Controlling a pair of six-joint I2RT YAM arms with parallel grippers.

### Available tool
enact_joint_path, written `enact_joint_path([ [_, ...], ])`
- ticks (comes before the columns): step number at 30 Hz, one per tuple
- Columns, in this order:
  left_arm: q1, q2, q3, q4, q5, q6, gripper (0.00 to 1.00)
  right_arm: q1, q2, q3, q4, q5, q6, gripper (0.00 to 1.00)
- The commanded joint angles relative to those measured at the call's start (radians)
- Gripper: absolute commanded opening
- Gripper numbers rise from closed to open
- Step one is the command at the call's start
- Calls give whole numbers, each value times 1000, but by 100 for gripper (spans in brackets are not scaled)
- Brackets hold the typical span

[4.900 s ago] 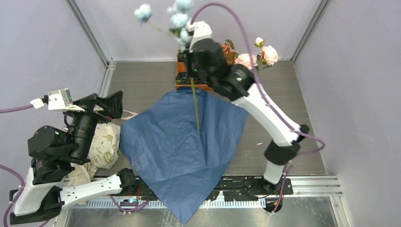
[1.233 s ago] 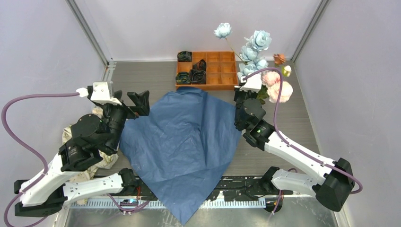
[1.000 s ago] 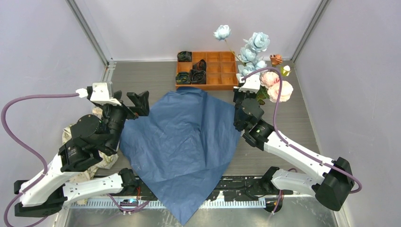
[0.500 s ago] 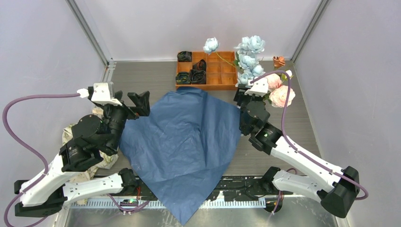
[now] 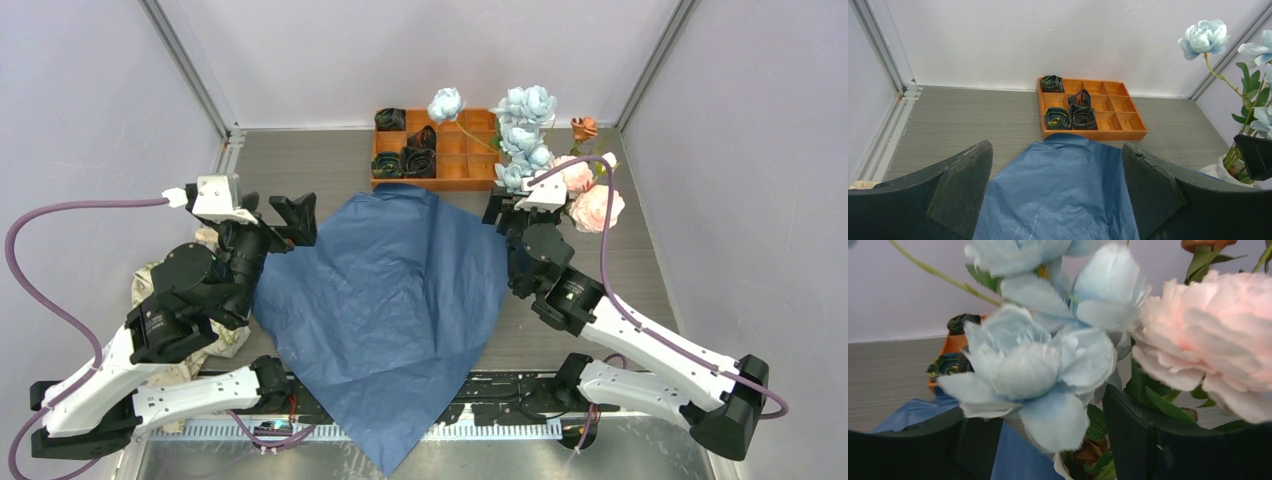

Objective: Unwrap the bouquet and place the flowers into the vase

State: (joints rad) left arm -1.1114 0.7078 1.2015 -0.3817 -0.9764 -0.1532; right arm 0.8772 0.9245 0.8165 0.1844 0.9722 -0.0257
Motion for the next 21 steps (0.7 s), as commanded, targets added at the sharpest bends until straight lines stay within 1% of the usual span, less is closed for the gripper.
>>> enact_joint_path([
  [1,2,-11,0,52,-2,-15,100,28,-62,92,17,22,-5,77],
  [8,2,-10,1,44,-3,-20,100,39,-104,141,-18,10,-1,81],
  [10,2,-10,1,43,-3,-20,100,40,-111,150,-23,5,-3,85],
  [14,1,-7,3,42,-2,-20,100,40,-115,179,-22,-15,-23,87],
  [16,2,-7,4,37,-4,-23,100,40,-111,203,-23,-36,-34,95],
  [17,1,-7,4,34,-4,-25,100,40,-109,218,-30,-49,-37,96],
  [21,2,-11,1,25,-11,-31,100,40,-94,296,-57,-96,-48,96],
])
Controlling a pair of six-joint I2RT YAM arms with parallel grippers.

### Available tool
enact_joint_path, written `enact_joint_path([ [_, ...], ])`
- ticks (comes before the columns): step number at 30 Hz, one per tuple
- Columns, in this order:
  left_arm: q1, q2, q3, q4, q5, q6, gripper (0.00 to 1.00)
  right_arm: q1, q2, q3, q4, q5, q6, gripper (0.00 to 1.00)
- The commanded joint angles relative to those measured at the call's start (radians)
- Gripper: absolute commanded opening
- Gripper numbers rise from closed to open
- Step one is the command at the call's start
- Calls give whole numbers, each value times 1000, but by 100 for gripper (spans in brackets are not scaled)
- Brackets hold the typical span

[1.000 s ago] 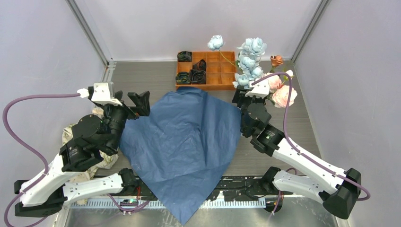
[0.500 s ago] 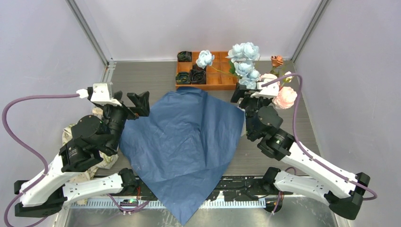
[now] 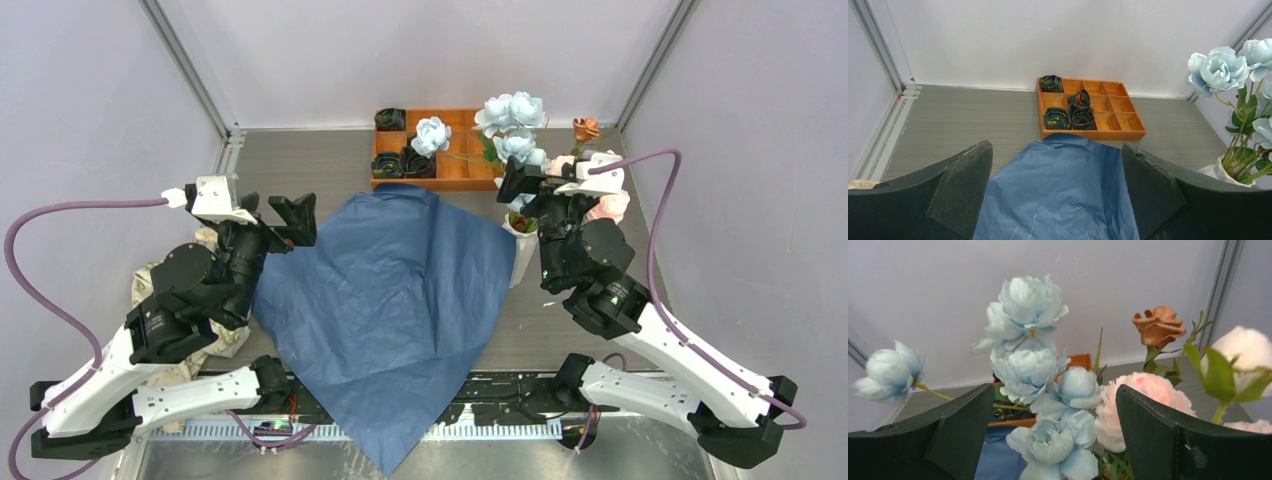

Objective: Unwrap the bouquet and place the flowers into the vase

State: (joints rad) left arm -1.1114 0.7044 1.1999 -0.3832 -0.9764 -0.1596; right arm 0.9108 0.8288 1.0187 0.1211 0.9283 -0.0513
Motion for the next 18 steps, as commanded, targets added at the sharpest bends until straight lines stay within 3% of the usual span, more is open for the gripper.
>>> enact_joint_path([
  [1,2,-8,2,27,-13,-24,100,6,7,111,4,-62,-30,99],
  [4,2,-7,3,24,-15,-24,100,6,23,173,-12,-70,-60,100],
  [10,2,-1,4,17,-19,-28,100,6,75,305,-10,122,-128,100],
  [18,1,15,14,15,-27,-27,100,7,7,316,78,237,-247,99],
])
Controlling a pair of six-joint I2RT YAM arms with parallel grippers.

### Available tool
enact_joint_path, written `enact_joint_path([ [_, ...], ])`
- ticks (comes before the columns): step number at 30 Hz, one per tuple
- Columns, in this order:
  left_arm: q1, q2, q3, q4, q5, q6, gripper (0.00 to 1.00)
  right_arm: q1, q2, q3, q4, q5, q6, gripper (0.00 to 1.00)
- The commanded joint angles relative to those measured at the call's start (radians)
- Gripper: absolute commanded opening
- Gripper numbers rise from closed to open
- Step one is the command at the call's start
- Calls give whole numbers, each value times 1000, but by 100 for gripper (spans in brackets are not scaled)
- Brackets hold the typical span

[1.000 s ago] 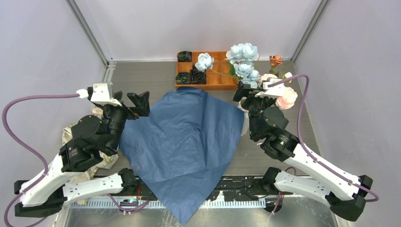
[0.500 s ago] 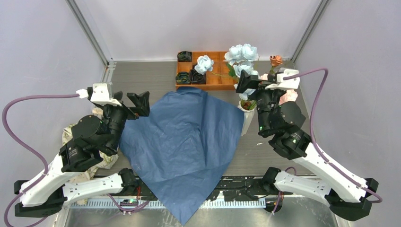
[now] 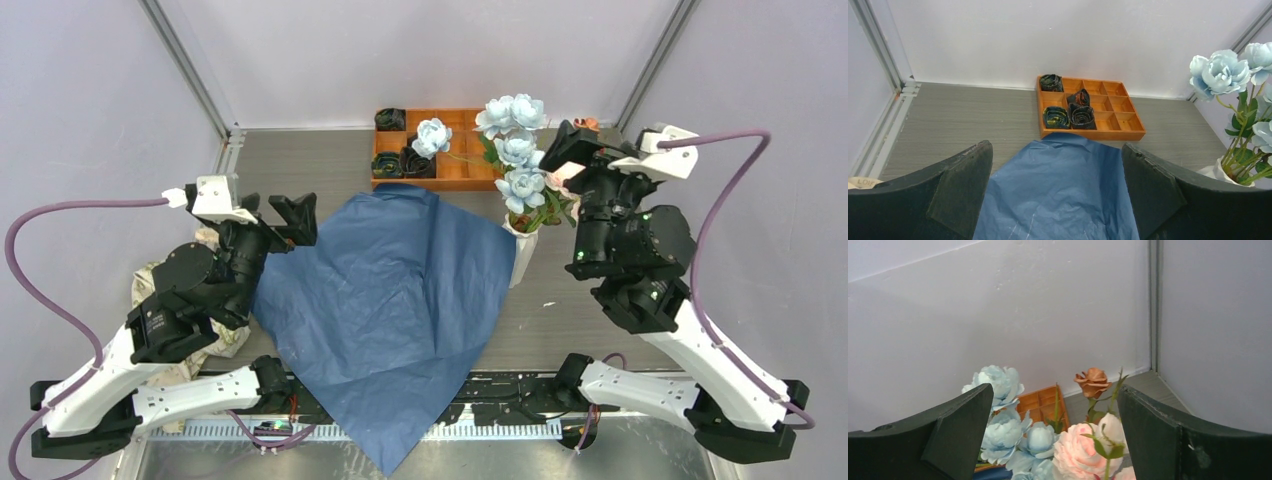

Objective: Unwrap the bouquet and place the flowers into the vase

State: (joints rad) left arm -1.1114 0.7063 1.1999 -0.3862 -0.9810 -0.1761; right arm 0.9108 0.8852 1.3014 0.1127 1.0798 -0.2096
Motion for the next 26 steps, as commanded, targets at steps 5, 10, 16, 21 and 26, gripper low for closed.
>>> enact_joint_path([
  [5,2,1,18,1,-26,-20,100,6,-116,22,160,108,-173,100],
  [10,2,-23,9,3,-38,-20,100,4,-172,17,178,147,-222,100],
  [16,1,-43,8,-5,-53,-19,100,2,-231,-1,193,175,-240,99],
  [21,1,-53,6,-7,-61,-19,100,-14,-189,10,365,297,-399,99],
  [26,2,-64,3,-10,-66,-19,100,-20,-227,8,269,271,-295,100],
])
